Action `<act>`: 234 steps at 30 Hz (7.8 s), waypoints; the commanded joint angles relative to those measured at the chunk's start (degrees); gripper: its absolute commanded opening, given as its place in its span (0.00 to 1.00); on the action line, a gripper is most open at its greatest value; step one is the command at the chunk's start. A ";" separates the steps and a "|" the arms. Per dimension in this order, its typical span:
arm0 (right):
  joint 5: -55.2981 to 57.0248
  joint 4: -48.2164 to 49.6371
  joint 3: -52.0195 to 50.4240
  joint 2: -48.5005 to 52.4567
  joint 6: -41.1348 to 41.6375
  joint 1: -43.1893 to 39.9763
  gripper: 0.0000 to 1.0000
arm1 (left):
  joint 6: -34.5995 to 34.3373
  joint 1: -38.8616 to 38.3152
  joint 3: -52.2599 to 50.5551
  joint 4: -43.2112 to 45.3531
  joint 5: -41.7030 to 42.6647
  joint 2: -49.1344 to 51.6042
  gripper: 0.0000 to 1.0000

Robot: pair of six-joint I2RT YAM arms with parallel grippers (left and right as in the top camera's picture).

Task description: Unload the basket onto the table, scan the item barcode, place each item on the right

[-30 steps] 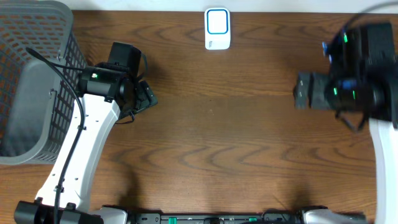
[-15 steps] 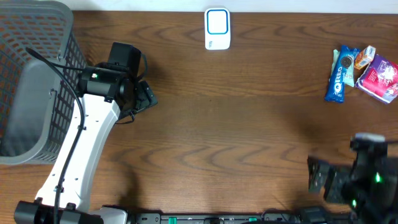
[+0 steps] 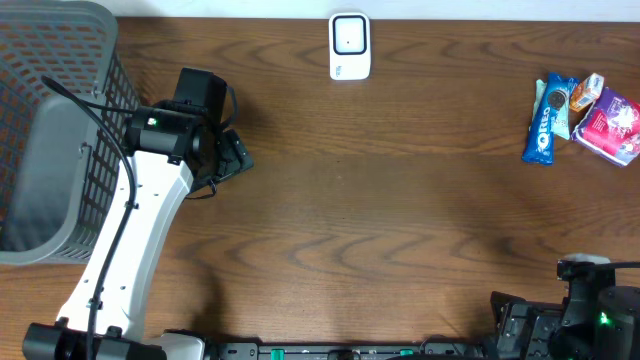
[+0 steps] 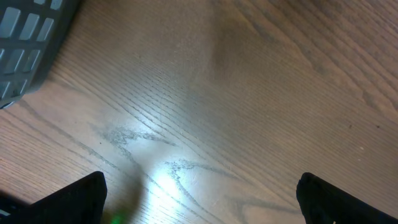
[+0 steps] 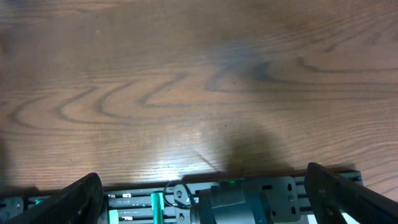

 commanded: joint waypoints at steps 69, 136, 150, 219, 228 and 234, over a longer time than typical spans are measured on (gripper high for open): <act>-12.24 93.59 -76.83 -34.62 -19.04 -15.15 0.99 | -0.28 0.24 -0.04 -0.15 -0.35 0.11 0.98; -2.71 92.78 -76.78 -34.60 -13.88 -4.96 0.99 | -0.28 0.24 -0.04 -0.15 -0.35 0.11 0.98; -2.71 92.78 -76.78 -34.60 -13.90 -4.96 0.99 | -0.26 0.24 -0.04 -0.17 -0.35 0.11 0.98; -2.69 92.80 -76.78 -34.60 -13.90 -4.96 0.99 | 37.64 13.64 -80.65 77.77 17.00 -85.44 0.98; -2.71 92.80 -76.78 -34.60 -13.90 -4.96 0.99 | 40.44 13.81 -80.65 65.20 17.53 -85.42 0.98; -2.69 92.80 -76.78 -34.60 -13.90 -4.96 0.99 | 40.04 13.79 -80.65 65.16 15.91 -85.44 0.98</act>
